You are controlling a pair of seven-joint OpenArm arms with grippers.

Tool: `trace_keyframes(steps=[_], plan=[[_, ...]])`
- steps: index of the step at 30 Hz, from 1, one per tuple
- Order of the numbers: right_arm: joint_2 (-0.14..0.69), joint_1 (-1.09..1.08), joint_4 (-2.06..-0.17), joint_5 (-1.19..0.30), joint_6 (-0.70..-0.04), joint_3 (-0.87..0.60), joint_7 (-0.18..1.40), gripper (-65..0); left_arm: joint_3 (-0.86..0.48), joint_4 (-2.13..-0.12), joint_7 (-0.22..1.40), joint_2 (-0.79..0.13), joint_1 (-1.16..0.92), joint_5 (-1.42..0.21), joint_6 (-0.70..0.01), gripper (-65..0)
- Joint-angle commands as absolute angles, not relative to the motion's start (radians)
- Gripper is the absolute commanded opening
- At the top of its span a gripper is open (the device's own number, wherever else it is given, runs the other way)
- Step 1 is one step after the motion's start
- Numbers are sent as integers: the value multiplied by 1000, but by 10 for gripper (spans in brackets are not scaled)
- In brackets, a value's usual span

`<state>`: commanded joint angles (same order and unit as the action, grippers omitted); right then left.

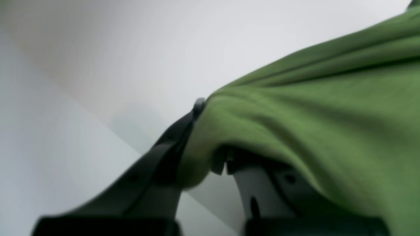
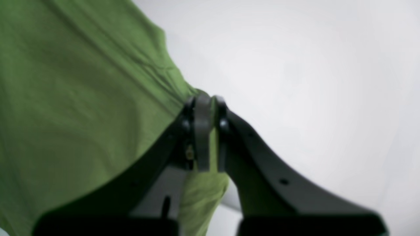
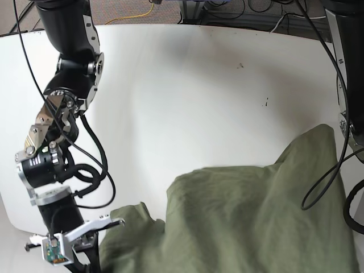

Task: Layout the t-shirt on the table in an organized manner, then fold the t-shirt properly
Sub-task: 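Lift the t-shirt with both grippers and pull the grippers apart, then release with the left gripper and regrasp the shirt's corner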

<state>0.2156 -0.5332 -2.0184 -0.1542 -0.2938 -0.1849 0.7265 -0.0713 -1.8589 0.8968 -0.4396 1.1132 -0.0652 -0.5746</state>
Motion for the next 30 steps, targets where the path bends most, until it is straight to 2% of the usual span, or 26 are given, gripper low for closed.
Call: trace_keyframes(steps=[11, 22, 30], plan=[[214, -280, -2015, -154, -297, -363, 722, -650, -76, -1865, 894, -369, 829, -65, -576, -644], [196, -131, -2012, -154, -297, -374, 722, -650, -77, -1880, 892, -286, 545, -64, -576, -644], [177, -120, -2011, -154, -297, -374, 722, -650, -76, -1942, 892, -203, 278, -65, -576, -644]])
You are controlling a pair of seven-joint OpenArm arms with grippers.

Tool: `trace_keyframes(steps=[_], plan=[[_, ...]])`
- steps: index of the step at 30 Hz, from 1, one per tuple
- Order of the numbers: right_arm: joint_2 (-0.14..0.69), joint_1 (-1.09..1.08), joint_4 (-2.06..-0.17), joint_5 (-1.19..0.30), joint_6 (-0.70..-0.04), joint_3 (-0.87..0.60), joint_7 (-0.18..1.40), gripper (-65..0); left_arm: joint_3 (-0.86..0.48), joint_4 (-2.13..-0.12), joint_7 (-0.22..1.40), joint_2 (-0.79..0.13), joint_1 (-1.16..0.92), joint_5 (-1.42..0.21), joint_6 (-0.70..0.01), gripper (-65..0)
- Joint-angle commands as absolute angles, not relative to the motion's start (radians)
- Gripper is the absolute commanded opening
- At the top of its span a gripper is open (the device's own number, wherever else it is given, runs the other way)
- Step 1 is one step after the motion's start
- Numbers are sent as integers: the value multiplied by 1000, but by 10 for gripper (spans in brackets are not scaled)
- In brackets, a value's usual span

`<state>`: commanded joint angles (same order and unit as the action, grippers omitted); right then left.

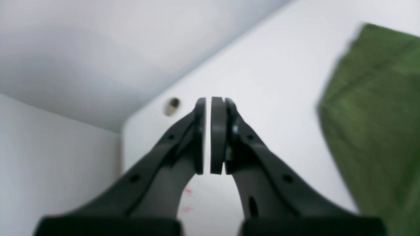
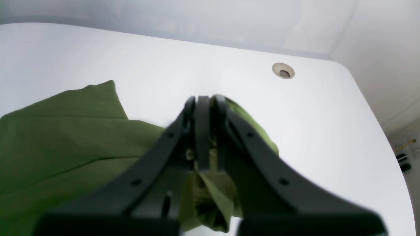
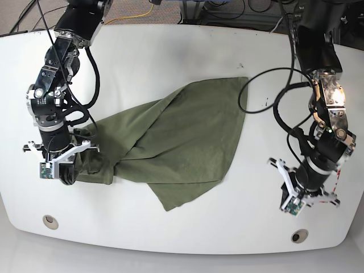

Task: Layout the t-shirt on the table in an organized manner, then fold the t-shirt properly
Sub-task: 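Release with the left gripper and regrasp the shirt's corner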

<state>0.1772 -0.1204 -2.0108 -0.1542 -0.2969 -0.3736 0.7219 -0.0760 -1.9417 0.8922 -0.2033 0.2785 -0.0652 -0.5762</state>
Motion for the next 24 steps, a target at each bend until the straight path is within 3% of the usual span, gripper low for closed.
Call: trace_keyframes(steps=[3, 5, 10, 13, 18, 22, 24], plan=[[177, -120, -2009, -154, -297, -372, 722, -650, -74, -1965, 892, -183, 166, -65, -576, -639], [177, -120, -2009, -154, -297, -371, 722, -650, -74, -1974, 892, -179, 119, -67, -578, -599], [176, -119, -2009, -154, -297, -371, 722, -650, -82, -2002, 892, -177, -24, -67, -578, -253], [176, -108, -2009, -154, -297, -369, 722, -650, -113, -2006, 892, -173, -84, -67, -578, -142], [148, -101, -2009, -156, -297, -372, 722, -650, -133, -2006, 894, -160, -180, -68, -591, -138], [147, -79, -2009, -156, -297, -367, 722, -650, -133, -2005, 894, -157, -237, -68, -698, -138], [133, -76, -2009, -156, -297, -367, 722, -650, -133, -2002, 894, -156, -257, -68, -698, -138]])
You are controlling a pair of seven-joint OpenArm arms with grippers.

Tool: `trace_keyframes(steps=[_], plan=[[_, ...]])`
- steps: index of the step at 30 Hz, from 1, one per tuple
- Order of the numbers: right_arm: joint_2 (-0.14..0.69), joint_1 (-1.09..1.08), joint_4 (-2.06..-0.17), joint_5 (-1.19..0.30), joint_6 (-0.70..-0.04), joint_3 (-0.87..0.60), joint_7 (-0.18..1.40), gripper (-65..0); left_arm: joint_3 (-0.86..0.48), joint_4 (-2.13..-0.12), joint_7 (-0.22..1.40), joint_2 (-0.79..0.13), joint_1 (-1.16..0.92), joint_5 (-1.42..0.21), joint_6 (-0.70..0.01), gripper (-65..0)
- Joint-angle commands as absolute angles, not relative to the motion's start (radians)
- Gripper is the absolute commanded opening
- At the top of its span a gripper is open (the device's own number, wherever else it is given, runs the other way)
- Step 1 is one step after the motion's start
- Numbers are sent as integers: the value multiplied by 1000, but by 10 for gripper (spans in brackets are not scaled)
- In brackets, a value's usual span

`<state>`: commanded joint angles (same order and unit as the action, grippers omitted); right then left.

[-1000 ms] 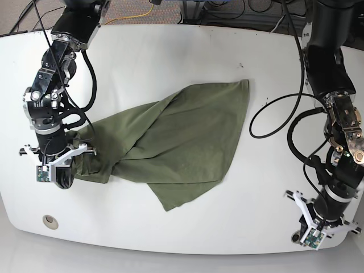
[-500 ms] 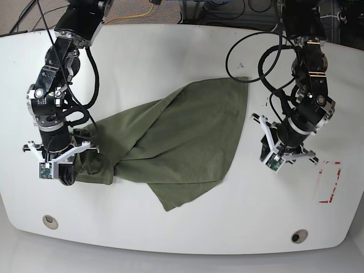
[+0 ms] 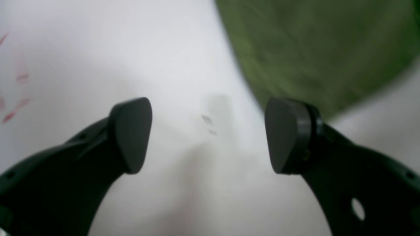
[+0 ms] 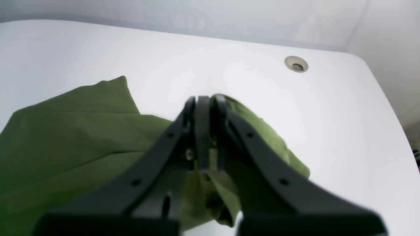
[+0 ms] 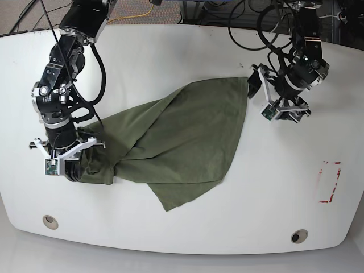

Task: Layout the t-shirt on the table in an organized manner, then fold the t-shirt properly
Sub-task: 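Release with the left gripper and regrasp the shirt's corner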

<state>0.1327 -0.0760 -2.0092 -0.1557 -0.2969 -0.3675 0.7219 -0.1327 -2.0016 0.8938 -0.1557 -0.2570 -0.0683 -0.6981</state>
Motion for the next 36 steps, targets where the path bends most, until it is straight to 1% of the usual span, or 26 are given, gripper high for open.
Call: trace_keyframes(steps=[5, 11, 17, 31, 36], plan=[[116, -71, -2009, -156, -297, -372, 722, -650, -130, -1998, 894, -143, -308, -68, -698, -138], [114, -71, -2009, -156, -297, -372, 722, -650, -127, -1989, 894, -130, -312, -67, -698, -138], [114, -71, -2009, -156, -297, -372, 722, -650, -50, -1914, 894, -133, -309, -62, -698, -138], [113, -71, -2009, -157, -297, -372, 722, -650, -27, -1732, 892, -128, -228, -59, -698, -139], [119, -71, -2009, -217, -297, -374, 722, -650, 15, -1664, 892, -128, -188, -59, -698, -143]])
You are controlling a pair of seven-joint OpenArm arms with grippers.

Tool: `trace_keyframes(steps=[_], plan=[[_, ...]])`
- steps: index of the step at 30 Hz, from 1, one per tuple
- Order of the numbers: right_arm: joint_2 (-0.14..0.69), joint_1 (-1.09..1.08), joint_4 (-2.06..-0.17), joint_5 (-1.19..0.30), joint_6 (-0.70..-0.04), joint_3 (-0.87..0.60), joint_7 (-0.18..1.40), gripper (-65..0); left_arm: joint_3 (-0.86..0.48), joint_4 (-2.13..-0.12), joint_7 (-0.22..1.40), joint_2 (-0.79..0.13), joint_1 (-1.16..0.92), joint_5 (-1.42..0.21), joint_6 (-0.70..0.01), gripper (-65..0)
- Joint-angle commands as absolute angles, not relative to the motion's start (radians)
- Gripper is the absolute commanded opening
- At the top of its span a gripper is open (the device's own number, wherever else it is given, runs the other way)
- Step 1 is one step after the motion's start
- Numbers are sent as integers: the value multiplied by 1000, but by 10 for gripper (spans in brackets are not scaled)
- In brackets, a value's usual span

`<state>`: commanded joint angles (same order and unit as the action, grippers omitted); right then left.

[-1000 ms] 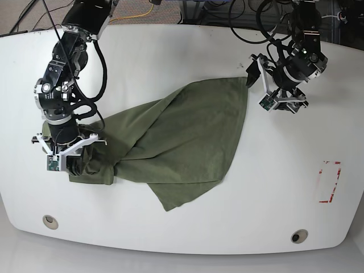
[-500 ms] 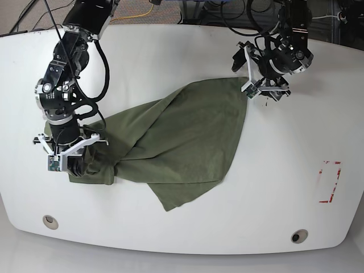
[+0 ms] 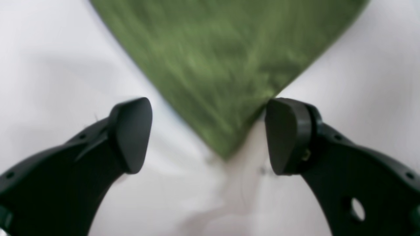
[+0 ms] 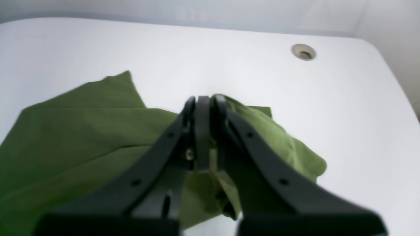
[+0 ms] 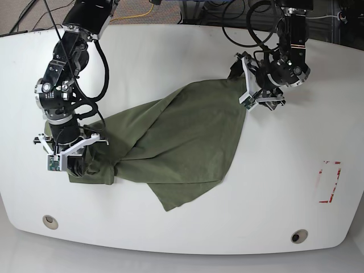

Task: Layout the t-shirt on the table in an organized manner, then fold the t-shirt properly
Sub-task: 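Release with the left gripper and regrasp the shirt's corner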

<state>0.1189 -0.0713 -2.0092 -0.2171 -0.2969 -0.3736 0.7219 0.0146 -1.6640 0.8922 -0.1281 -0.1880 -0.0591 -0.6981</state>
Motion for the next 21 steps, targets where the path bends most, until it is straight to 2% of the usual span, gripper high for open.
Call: trace_keyframes(steps=[2, 5, 9, 12, 16, 21], plan=[[119, -71, -2009, -225, -297, -374, 722, -650, 33, -1649, 892, -128, -188, -59, -698, -194], [117, -71, -2009, -228, -295, -374, 722, -650, 58, -1639, 892, -128, -179, -58, -698, -361], [116, -71, -2009, -228, -295, -374, 722, -650, 64, -1604, 892, -130, -163, -58, -698, -547], [116, -71, -2009, -228, -295, -374, 722, -650, 59, -1593, 892, -133, -162, -58, -698, -637], [116, -71, -2009, -228, -295, -374, 722, -650, 53, -1613, 892, -136, -160, -59, -698, -649], [116, -71, -2012, -228, -295, -374, 722, -650, -42, -1704, 892, -159, -153, -61, -698, -650]])
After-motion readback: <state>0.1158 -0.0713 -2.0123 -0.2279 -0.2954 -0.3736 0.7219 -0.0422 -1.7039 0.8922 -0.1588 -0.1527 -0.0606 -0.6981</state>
